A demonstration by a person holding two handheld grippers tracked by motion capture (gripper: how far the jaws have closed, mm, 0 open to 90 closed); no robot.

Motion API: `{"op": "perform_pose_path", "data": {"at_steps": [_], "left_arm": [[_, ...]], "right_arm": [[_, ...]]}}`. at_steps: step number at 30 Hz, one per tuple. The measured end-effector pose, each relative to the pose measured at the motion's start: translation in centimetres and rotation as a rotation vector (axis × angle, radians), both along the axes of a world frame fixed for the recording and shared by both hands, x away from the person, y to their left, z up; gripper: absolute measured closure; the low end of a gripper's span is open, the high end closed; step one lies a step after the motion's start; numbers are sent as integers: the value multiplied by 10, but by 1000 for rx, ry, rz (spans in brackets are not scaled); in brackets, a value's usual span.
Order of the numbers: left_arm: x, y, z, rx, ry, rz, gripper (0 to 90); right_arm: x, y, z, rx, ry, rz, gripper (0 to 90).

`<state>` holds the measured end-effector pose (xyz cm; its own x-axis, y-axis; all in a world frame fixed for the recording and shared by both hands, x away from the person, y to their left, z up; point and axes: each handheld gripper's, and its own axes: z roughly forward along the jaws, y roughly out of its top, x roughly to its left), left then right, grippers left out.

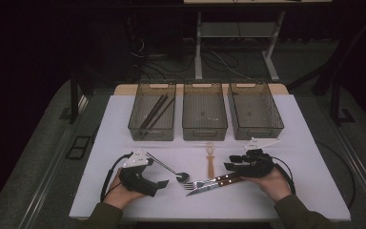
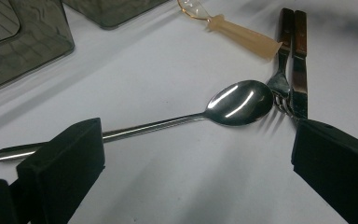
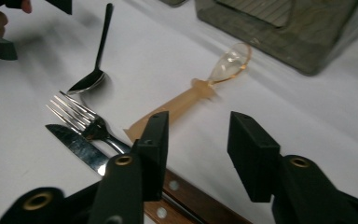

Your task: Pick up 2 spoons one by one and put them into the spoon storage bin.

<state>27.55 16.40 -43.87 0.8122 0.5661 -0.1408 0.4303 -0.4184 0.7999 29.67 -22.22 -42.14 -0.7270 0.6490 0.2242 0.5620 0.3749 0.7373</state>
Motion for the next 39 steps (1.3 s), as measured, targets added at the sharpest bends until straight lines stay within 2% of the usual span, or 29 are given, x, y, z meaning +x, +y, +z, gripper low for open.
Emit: {"op": "perform_pose_path", "data": {"at_steps": [7, 13, 17, 22, 27, 39], "left_arm": [[0, -1, 0, 1, 1, 0, 21], [0, 0, 0, 7, 1, -1, 21], [0, -1, -1, -4, 3, 5, 21], [0, -1, -1, -3, 3, 5, 21], [0, -1, -1, -3, 2, 5, 21], [0, -1, -1, 0, 4, 5, 21]], "right_arm": [[10, 16, -5, -43, 25, 18, 780], [28, 23, -10, -69, 37, -11, 888], [40, 29, -13, -86, 39, -37, 895], [52, 38, -20, -101, 32, -13, 895], [58, 45, -22, -125, 27, -14, 895], [64, 51, -25, -148, 35, 8, 895]]}}
